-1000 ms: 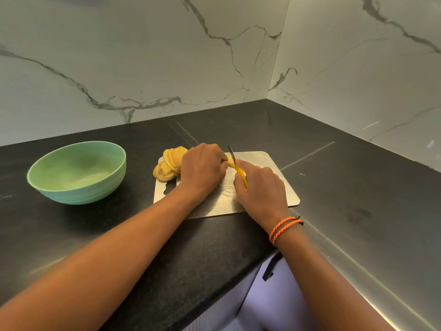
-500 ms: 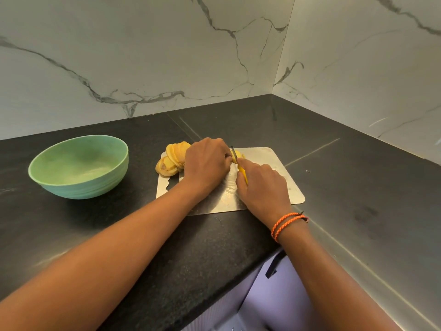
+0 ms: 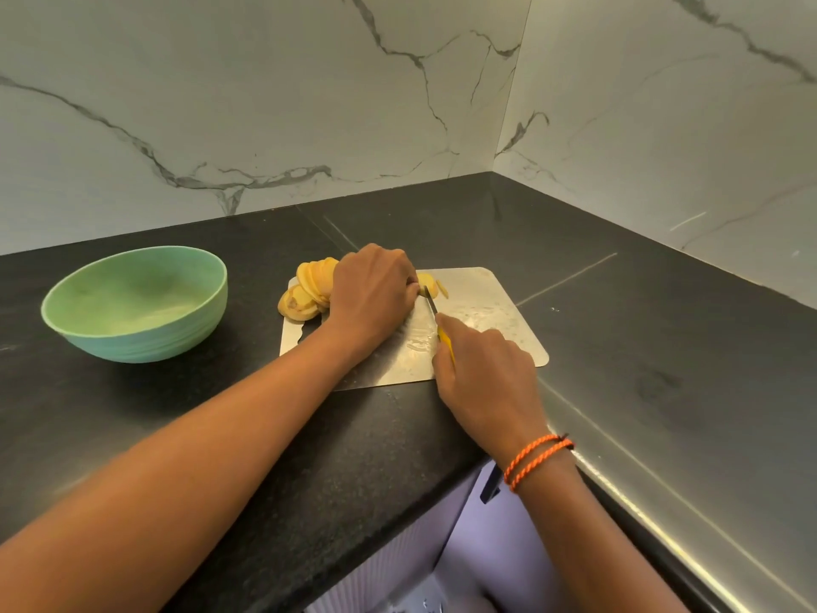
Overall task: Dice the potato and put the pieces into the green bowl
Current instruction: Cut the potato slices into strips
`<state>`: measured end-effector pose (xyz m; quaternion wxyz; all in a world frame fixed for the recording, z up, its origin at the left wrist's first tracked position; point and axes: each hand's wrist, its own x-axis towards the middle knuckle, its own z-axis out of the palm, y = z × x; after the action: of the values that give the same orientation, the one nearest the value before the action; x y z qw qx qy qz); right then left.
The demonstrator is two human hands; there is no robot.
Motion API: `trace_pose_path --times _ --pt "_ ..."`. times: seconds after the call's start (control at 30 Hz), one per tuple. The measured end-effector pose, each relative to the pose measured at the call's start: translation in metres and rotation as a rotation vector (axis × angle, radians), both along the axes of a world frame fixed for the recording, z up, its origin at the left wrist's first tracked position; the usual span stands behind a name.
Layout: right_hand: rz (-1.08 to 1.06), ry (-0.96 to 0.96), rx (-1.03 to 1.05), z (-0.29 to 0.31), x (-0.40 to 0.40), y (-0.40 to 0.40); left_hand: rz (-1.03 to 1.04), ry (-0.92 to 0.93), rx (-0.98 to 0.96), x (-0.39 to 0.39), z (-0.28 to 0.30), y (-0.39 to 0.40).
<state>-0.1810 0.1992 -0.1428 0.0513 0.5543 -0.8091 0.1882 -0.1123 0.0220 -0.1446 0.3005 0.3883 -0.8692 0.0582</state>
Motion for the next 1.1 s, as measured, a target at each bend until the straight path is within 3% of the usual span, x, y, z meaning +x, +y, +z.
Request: trace_pose_path --times 0.33,0.57,1.1 --pt "0.030 -0.029 -0.234 0.001 0.000 -0.011 0.022 0.020 0.029 0.002 -0.002 0.000" --pt "0.015 0.019 -0.070 -0.003 -0.022 -0.047 0.063 0.050 0.073 0.002 -0.005 -0.005" --pt "0.001 0.043 -0.009 0.001 -0.018 -0.053 -0.015 0.060 0.061 0.003 -0.007 -0.006"
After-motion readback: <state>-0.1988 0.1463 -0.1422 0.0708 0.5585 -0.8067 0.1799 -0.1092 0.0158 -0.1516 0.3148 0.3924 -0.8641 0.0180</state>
